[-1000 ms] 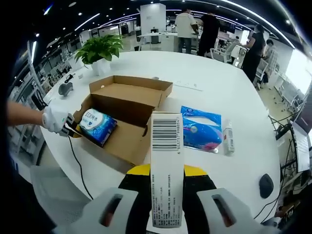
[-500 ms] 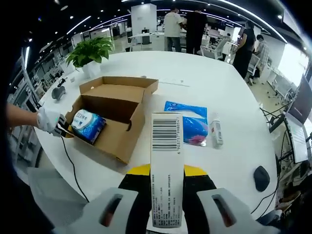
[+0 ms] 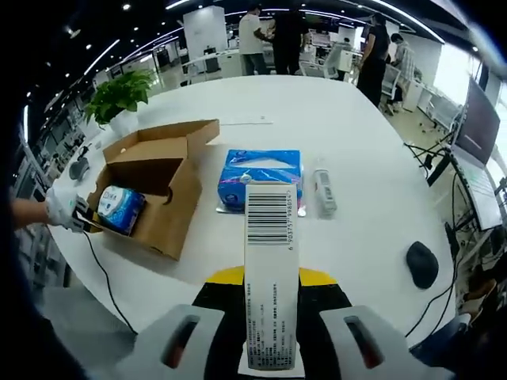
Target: Operate the shoe box by opening the lid, removing the specified soft item, and placing it in the target area until the item is outside and the box remains undamaged.
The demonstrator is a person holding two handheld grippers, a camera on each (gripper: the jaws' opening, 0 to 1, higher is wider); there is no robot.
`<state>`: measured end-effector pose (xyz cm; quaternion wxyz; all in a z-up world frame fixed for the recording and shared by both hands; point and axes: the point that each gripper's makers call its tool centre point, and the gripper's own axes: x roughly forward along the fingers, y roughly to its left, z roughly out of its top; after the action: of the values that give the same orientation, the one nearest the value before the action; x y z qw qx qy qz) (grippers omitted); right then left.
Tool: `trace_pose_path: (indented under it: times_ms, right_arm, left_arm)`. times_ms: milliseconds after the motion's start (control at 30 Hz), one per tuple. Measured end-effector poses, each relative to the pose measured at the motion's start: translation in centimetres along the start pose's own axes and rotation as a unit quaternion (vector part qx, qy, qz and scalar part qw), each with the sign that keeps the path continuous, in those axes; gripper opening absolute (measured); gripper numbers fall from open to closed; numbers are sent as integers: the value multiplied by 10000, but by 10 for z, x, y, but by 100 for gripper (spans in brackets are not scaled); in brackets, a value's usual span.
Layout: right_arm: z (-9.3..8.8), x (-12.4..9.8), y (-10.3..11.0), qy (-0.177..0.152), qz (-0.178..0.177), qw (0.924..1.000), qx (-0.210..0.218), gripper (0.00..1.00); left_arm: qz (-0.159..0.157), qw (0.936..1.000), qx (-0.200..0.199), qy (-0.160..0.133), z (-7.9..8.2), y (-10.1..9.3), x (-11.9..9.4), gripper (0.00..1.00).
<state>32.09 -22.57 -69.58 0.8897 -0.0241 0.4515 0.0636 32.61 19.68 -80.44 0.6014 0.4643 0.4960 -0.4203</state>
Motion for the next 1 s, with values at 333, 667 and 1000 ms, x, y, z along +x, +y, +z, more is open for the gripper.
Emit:
trace_pose_path:
  times_ms: [333,667,1000]
  right_arm:
    - [-15,19,-20,150,-246,9994,177,18]
    - [-6,25,-37,202,-420,9983,-344,18]
    - [-31,49,-75,417,-281,9973,534,18]
  left_arm:
    - [-18,10000,8,12,1,0,0,4]
    - [-154,9998,81,-90,2,-1,-1,2]
    - [-33,10000,-17,-54,3,-2,0,3]
